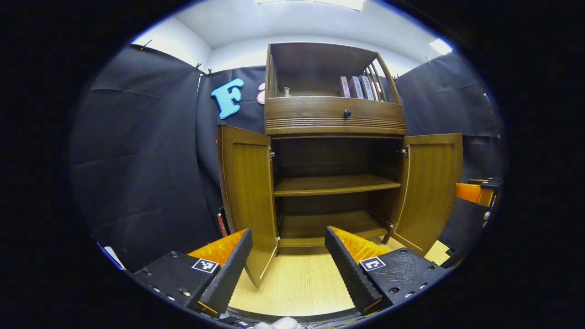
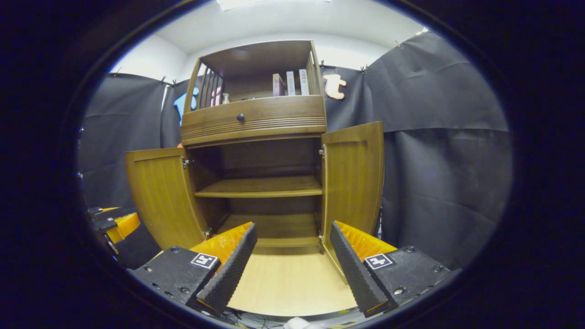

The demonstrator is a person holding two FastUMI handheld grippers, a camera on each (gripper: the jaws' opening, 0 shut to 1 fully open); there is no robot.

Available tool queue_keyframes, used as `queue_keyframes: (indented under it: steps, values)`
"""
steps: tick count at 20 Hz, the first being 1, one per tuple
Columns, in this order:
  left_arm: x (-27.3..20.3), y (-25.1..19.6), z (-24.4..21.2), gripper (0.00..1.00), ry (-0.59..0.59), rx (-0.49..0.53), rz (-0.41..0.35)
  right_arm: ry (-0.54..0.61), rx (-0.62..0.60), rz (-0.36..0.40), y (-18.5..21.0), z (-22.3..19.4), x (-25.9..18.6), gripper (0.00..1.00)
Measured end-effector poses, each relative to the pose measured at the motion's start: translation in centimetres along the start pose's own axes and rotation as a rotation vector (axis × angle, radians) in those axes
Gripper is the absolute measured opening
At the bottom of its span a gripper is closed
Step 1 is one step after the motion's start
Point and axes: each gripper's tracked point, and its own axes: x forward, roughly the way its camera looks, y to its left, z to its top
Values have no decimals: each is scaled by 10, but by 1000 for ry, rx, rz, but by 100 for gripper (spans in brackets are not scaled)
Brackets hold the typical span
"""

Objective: Open the right door of the double-door shoe cabinet with the right hand, and open the left door with the left hand.

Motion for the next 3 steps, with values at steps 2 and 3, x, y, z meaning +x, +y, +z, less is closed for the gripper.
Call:
queue_keyframes:
  steps: [2, 3]
  values:
    - [1, -4, 3, 96, -4, -6, -4, -1, -3, -1, -2, 1, 0, 100]
    - [1, -5, 5, 96, -5, -11, -4, -1, -1, -4, -3, 1, 1, 100]
